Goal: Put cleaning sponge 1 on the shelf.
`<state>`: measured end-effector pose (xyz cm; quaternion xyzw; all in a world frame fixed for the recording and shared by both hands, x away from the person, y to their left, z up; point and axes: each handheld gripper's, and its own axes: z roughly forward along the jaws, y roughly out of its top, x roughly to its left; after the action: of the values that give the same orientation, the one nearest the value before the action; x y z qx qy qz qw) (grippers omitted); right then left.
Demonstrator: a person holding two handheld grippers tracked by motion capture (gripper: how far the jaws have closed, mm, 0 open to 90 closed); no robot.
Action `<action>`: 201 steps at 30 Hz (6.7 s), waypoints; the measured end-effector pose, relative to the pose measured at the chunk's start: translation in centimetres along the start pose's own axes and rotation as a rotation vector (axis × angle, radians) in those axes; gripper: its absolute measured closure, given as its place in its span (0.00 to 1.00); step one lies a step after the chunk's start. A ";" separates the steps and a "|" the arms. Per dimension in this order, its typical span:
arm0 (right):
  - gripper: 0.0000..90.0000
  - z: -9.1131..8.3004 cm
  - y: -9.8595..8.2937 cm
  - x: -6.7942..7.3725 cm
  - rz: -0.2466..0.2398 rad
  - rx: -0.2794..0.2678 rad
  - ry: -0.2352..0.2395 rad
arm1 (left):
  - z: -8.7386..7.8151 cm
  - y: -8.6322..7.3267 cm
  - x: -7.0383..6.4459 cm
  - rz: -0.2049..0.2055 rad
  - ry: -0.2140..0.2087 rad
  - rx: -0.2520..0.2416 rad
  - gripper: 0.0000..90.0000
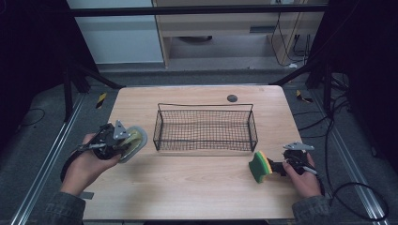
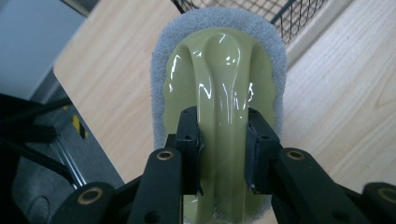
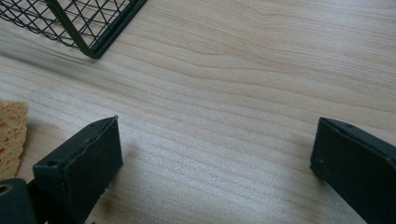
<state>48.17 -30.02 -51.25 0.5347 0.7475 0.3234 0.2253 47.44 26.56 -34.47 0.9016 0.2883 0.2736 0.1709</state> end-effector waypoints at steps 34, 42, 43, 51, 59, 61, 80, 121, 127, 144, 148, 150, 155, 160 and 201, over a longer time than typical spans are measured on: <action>0.01 0.3 0.2 0.2 -0.017 0.002 0.000 | -0.3 10.0 -0.1 0.229 0.136 -0.137 0.78; 0.01 0.3 0.2 0.3 -0.015 0.002 -0.001 | 1.1 11.8 -1.4 0.280 0.121 -0.151 0.78; 0.01 0.3 0.2 0.3 -0.015 0.002 -0.001 | 1.3 12.0 -1.4 0.286 0.118 -0.154 0.78; 0.01 0.3 0.2 0.3 -0.015 0.002 -0.001 | 2.7 13.1 -1.6 0.314 0.112 -0.138 0.78; 0.01 0.3 0.2 0.3 -0.015 0.002 -0.001 | 4.1 13.9 -1.5 0.303 0.096 -0.141 0.78; 0.01 0.3 0.2 0.3 -0.015 0.002 -0.001 | 4.4 14.2 -1.6 0.306 0.089 -0.138 0.78; 0.01 0.3 0.2 0.3 -0.014 0.002 -0.004 | 5.8 14.6 -2.7 0.371 0.026 -0.135 0.78; 0.01 0.3 0.2 0.3 -0.014 0.001 -0.003 | 10.5 13.5 -2.7 0.519 -0.009 -0.024 0.78; 0.01 0.3 0.2 0.3 -0.014 0.001 -0.003 | 10.9 13.1 -2.6 0.517 -0.018 -0.008 0.78; 0.01 0.3 0.2 0.3 -0.014 0.002 -0.004 | 12.7 12.3 -2.8 0.506 -0.060 0.033 0.78; 0.01 0.3 0.2 0.3 -0.014 0.001 -0.004 | 13.1 12.1 -2.8 0.500 -0.070 0.041 0.78; 0.01 0.3 0.2 0.3 -0.014 0.001 -0.004 | 13.2 12.0 -2.8 0.495 -0.075 0.044 0.78; 0.01 0.3 0.2 0.3 -0.013 0.001 -0.003 | 13.7 12.0 -2.7 0.491 -0.089 0.053 0.78; 0.01 0.3 0.2 0.3 -0.014 0.001 -0.004 | 14.4 12.0 -2.6 0.474 -0.115 0.063 0.78; 0.01 0.3 0.2 0.3 -0.012 0.001 -0.005 | 15.4 13.3 -2.6 0.411 -0.209 0.067 0.71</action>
<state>48.37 -29.62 -51.33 0.5312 0.7501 0.3206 0.2288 60.42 12.38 -41.48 0.9699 0.0881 0.1982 0.1107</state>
